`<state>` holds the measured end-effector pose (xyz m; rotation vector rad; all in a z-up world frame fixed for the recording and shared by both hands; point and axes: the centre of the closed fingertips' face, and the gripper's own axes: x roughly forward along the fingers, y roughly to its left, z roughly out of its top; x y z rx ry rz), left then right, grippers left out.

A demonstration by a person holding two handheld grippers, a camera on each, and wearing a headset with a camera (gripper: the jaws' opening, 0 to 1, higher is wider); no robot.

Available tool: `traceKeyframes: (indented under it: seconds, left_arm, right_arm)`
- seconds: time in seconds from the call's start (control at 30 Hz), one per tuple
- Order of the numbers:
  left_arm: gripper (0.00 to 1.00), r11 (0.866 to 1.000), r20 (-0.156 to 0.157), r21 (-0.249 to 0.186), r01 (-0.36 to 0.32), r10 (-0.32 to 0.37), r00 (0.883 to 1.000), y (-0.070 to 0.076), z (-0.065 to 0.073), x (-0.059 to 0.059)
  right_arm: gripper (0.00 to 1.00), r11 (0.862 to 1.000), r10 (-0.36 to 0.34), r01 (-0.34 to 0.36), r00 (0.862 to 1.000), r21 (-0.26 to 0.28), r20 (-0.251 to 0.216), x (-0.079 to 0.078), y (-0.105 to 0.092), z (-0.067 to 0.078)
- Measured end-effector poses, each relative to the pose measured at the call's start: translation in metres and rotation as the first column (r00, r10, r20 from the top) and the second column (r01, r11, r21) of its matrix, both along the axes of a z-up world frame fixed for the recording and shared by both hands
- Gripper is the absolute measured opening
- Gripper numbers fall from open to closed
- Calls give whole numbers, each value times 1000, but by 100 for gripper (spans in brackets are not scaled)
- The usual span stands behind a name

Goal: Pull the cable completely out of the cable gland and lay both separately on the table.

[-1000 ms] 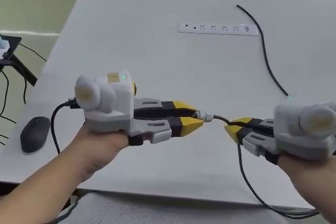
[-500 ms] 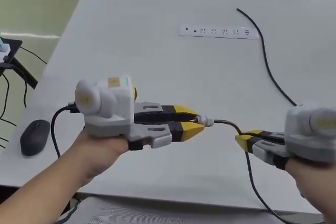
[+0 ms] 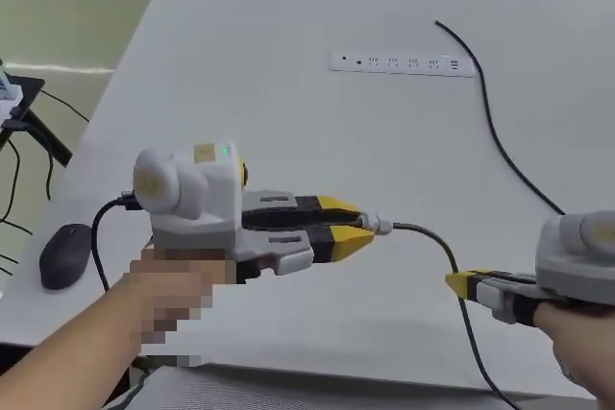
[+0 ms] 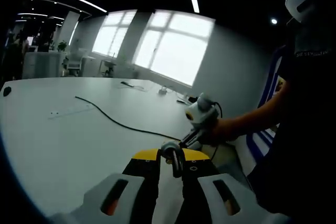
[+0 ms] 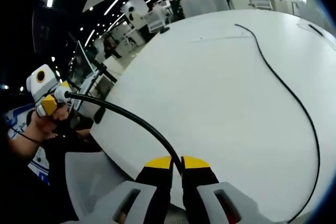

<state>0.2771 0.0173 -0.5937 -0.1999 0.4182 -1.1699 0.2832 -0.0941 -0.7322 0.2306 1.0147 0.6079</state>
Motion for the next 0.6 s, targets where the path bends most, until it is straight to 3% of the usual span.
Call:
traceKeyframes:
  seconds: [0.17,0.57,0.6]
  left_arm:
    - [15,1000,-3,-2,-5,5,1000,1,0,1]
    - [15,1000,-5,-12,-19,19,1000,3,2,6]
    - [15,1000,-5,-13,-21,21,1000,3,2,7]
  right_arm:
    - [1,999,32,-31,999,-16,38,-1,3,3]
    - [3,996,84,-82,993,-30,79,-6,7,10]
    - [4,996,93,-90,990,-28,102,-4,8,14]
